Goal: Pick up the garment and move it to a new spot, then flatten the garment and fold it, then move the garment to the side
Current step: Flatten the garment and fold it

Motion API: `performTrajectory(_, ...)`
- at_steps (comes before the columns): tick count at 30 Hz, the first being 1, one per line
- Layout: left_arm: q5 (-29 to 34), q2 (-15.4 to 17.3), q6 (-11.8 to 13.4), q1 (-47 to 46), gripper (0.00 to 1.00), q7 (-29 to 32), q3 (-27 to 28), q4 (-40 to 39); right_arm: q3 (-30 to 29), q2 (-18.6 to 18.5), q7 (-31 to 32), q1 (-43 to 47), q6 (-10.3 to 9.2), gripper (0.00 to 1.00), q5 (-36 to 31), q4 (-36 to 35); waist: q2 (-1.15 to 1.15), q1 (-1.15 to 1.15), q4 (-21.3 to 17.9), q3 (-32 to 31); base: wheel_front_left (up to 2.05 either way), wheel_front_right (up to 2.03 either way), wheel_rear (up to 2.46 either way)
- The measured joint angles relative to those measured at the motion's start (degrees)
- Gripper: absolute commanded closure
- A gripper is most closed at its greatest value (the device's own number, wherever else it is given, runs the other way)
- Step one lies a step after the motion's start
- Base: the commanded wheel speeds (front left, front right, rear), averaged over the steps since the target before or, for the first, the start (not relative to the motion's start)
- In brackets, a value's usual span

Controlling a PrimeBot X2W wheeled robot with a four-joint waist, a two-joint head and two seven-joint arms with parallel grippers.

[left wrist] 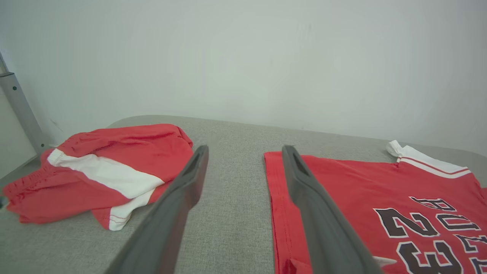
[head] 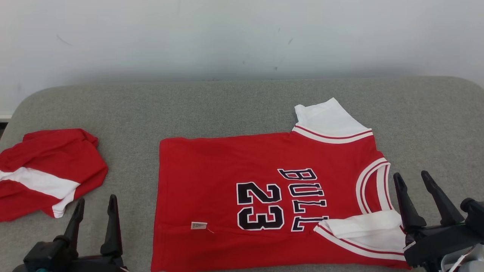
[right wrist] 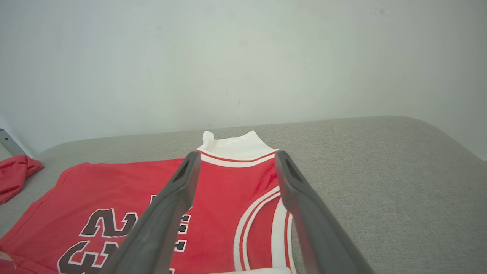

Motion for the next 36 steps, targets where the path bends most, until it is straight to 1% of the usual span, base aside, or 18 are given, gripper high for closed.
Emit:
performTrajectory(3, 0.87, -1.22, 0.0, -0.01, 0.0, -0.23, 1.54, 1.19, -0.31, 0.05, -0.7, -0.08, -0.11, 0.0, -0.33, 0.33, 0.0, 0.0, 0.06, 0.27, 0.0, 0.0, 0.0)
performTrajectory(6, 1.62, -1.62, 0.0, -0.05, 0.0, -0.54, 1.96, 1.64, -0.22, 0.33, -1.11, -0.32, -0.12, 0.0, -0.89, 0.98, 0.0, 0.0, 0.03, 0.46, 0.0, 0.0, 0.0)
performTrajectory(12, 2.88, -0.96, -0.1, -3.52, 0.0, 0.27, -0.87, 3.26, 0.03, 0.46, -1.43, -1.22, -0.12, 0.0, -0.91, 1.33, 0.0, 0.0, -0.1, 1.11, 0.0, 0.0, 0.0)
performTrajectory(13, 3.0, -0.56, -0.66, -4.87, 0.0, 0.79, -1.44, 3.78, 0.05, 0.46, -1.57, -1.24, -0.12, 0.0, -0.93, 1.42, 0.0, 0.0, -0.11, 1.31, 0.0, 0.0, 0.0)
performTrajectory(18, 2.35, 0.93, -5.11, -14.45, 0.0, 4.02, -2.81, 8.92, 0.71, 0.46, -1.59, -2.64, -0.03, 0.0, -1.72, 1.69, 0.0, 0.0, -0.2, 2.38, 0.0, 0.0, 0.0)
performTrajectory(20, 2.44, 2.2, -7.04, -17.59, 0.0, 5.92, -3.44, 11.51, 1.19, 0.44, -1.58, -4.09, 0.05, 0.0, -1.93, 1.54, 0.0, 0.0, -0.45, 2.96, 0.0, 0.0, 0.0)
performTrajectory(22, 0.34, 2.27, -8.86, -20.59, 0.0, 7.68, -3.37, 14.59, 1.23, 0.42, -1.57, -4.8, 0.05, 0.0, -2.04, 1.38, 0.0, 0.0, -0.79, 3.66, 0.0, 0.0, 0.0)
performTrajectory(25, -0.9, 2.22, -11.52, -24.94, 0.0, 10.07, -3.82, 18.34, 1.27, 0.2, -1.34, -4.8, 0.05, 0.0, -2.29, 1.22, 0.0, 0.0, -1.34, 5.02, 0.0, 0.0, 0.0)
performTrajectory(27, -0.66, 2.44, -12.4, -27.66, 0.0, 11.52, -4.55, 20.52, 1.23, -0.18, -1.09, -5.0, 0.3, 0.0, -2.33, 1.09, 0.0, 0.0, -1.75, 6.07, 0.0, 0.0, 0.0)
performTrajectory(31, -1.13, 2.24, -13.24, -32.63, 0.0, 14.45, -4.86, 25.82, 0.88, -1.07, -1.02, -6.96, 0.45, 0.0, -2.35, 0.82, 0.0, 0.01, -2.64, 8.44, 0.0, 0.0, 0.0)
performTrajectory(36, -4.09, 1.44, -13.77, -38.12, 0.0, 18.19, -5.15, 32.66, 0.42, -2.38, -0.58, -8.43, 0.47, 0.0, -2.94, 0.43, 0.0, 0.01, -3.76, 11.49, 0.0, 0.0, 0.0)
